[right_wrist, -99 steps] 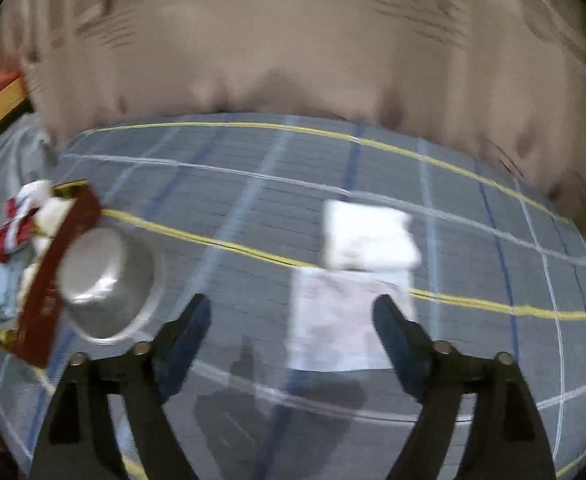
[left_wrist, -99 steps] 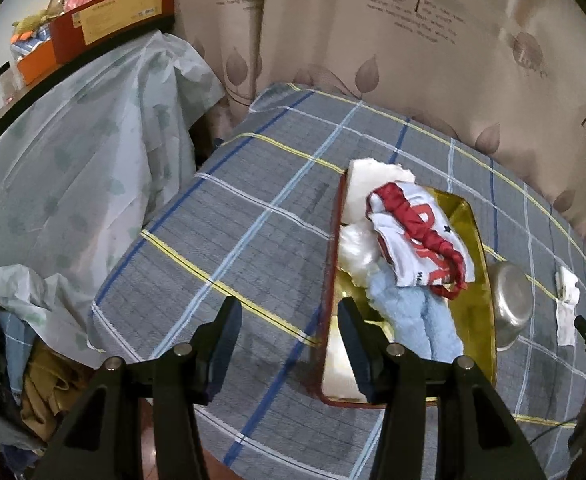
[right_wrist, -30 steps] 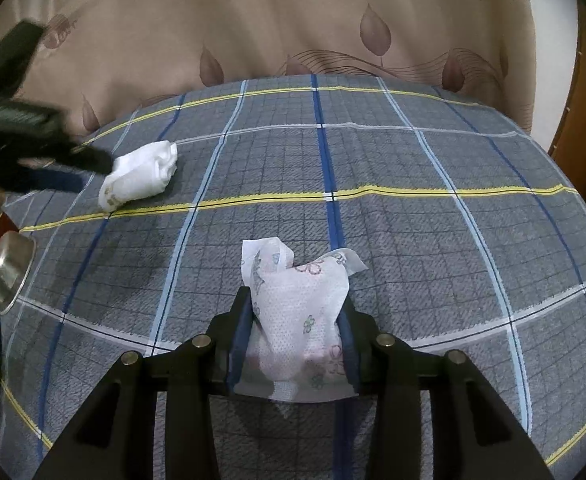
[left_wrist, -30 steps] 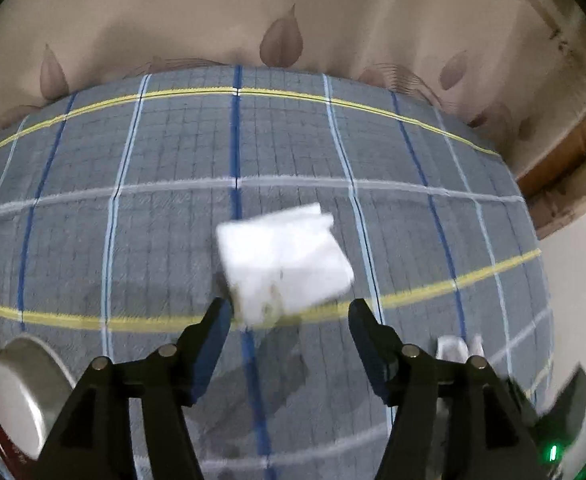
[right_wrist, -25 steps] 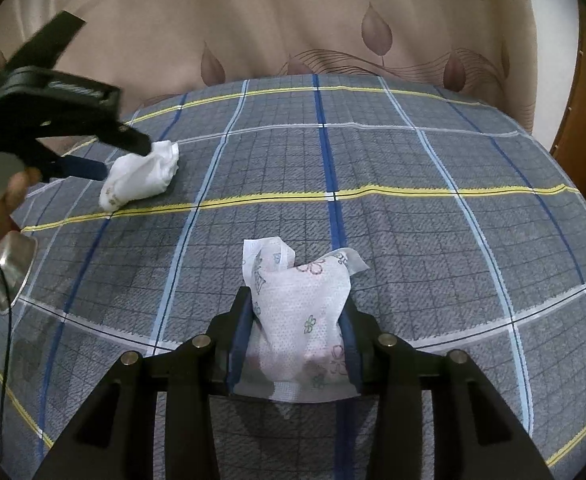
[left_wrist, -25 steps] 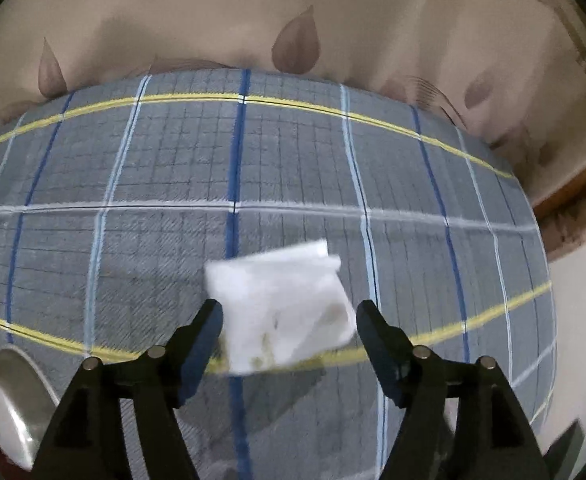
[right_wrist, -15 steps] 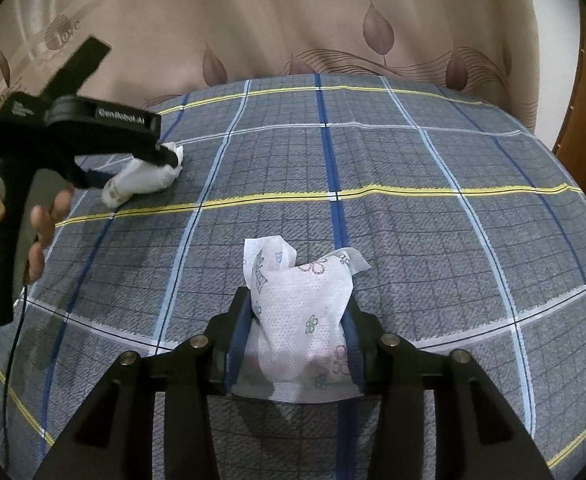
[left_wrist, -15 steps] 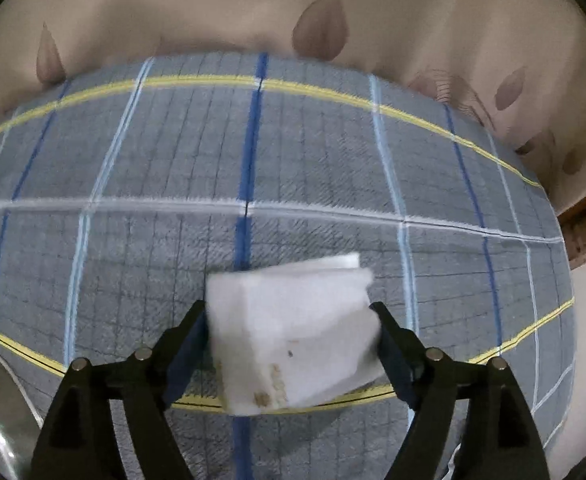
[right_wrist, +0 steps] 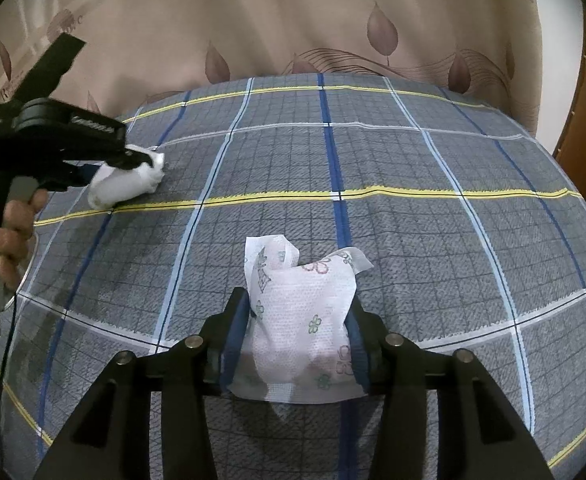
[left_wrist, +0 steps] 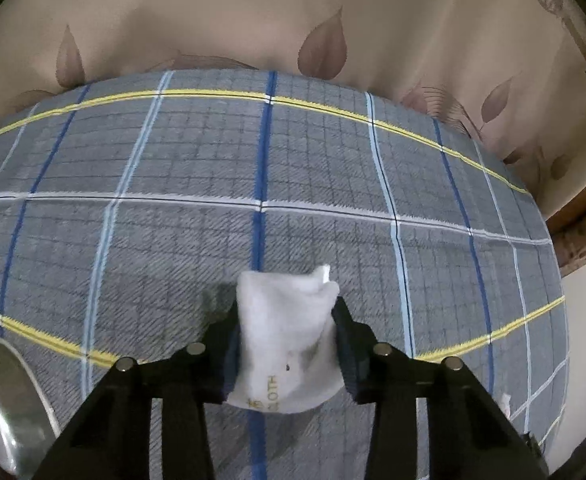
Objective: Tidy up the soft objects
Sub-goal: 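Carry the white towel into the gold tray with the left tool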
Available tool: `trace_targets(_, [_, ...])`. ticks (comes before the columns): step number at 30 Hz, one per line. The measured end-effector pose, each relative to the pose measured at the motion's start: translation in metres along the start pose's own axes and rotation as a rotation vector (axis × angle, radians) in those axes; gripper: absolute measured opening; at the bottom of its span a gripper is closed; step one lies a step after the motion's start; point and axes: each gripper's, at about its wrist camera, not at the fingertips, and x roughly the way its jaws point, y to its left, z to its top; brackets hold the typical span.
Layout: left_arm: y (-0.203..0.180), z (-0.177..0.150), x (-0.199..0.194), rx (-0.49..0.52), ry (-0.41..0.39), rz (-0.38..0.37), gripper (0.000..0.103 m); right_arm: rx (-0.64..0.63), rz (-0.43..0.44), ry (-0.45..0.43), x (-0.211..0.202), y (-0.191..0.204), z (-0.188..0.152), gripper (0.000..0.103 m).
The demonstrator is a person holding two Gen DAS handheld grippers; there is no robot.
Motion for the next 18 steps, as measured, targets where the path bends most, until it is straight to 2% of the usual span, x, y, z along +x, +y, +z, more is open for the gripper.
trace_targets(8, [0.005,-0.022,-0.029,0.022,-0.003,-0.007,0.037,-0.02,-0.015,0.004,0.002,0.002,-0.001,0.047])
trace_targets(13, [0.006,-0.044,-0.058,0.052,0.006,-0.03,0.037,-0.028,-0.024,0.004,0.003,0.003,-0.001,0.047])
trace_targets(18, [0.012,-0.071,-0.092,0.086,-0.003,-0.019,0.037,-0.036,-0.033,0.005,0.004,0.005,-0.001,0.047])
